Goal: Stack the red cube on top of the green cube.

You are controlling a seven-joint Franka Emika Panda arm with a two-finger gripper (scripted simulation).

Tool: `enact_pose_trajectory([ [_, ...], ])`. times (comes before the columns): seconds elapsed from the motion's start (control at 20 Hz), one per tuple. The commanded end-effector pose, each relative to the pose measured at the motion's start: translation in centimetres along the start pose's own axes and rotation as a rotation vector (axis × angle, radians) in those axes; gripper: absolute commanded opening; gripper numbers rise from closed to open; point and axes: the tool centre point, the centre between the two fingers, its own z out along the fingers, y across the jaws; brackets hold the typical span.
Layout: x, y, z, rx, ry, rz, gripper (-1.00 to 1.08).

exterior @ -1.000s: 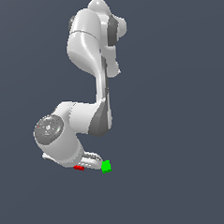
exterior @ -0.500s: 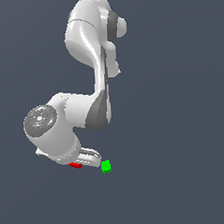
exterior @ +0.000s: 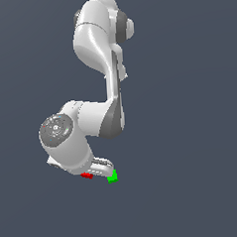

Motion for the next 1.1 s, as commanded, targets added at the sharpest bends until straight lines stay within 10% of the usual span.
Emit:
enact_pose_trajectory([
  [0.0,-0.4,-1.9,1.0,0.001,0.000,-0.002,-1.00],
  [0.65,-1.7,-8.4,4.7,0.001,-0.001,-0.002,-1.00],
  [0.7,-1.7,-8.4,4.7,0.001,-0.001,-0.002,1.00],
  [1.05,-1.7,-8.4,4.7,0.001,-0.001,-0.002,1.00],
])
